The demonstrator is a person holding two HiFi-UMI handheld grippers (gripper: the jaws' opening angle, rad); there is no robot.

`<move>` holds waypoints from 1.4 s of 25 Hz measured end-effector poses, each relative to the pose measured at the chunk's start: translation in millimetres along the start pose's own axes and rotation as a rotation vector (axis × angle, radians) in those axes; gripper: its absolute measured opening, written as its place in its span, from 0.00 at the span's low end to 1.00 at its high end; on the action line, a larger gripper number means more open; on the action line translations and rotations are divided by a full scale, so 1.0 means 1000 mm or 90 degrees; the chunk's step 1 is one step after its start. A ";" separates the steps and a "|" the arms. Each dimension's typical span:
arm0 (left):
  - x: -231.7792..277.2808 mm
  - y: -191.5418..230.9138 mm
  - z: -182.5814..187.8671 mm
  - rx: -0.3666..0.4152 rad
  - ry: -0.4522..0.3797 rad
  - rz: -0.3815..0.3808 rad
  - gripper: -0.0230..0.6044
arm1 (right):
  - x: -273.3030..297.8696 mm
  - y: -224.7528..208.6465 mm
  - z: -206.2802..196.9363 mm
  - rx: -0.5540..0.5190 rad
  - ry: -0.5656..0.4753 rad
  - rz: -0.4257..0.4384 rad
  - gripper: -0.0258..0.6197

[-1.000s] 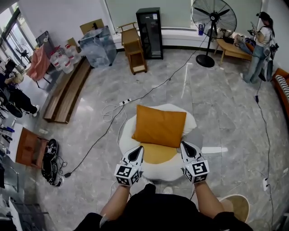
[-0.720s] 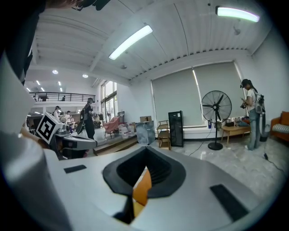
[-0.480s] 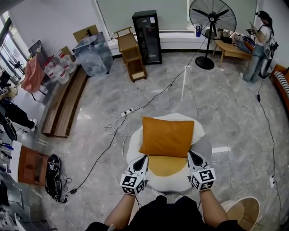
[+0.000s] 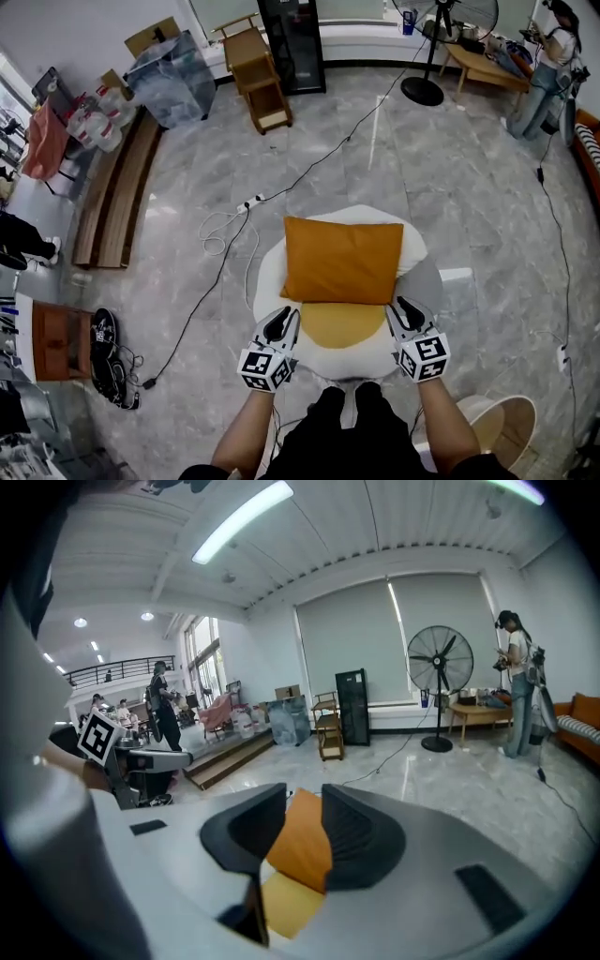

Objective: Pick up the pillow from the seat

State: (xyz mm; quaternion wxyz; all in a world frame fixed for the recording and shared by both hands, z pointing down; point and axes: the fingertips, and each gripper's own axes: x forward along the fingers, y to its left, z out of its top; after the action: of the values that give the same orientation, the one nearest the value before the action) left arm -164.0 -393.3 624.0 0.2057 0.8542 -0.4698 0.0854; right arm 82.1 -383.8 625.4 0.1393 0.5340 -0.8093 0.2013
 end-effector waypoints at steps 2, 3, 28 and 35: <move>0.017 0.008 -0.013 -0.005 0.017 0.005 0.32 | 0.016 -0.012 -0.015 0.013 0.024 0.006 0.34; 0.025 0.012 -0.021 -0.007 0.026 0.011 0.44 | 0.023 -0.018 -0.024 0.021 0.032 0.005 0.41; 0.216 0.190 -0.254 -0.033 0.230 0.139 0.99 | 0.228 -0.180 -0.278 0.186 0.172 -0.035 0.95; 0.255 0.233 -0.304 -0.052 0.261 0.118 0.99 | 0.278 -0.225 -0.340 0.265 0.208 -0.029 0.95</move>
State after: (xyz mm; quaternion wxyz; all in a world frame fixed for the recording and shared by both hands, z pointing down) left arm -206.5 -568.4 1047.7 0.3229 0.7631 -0.4974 0.2567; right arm 184.0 -525.2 1086.6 0.1598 0.5294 -0.7050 0.4441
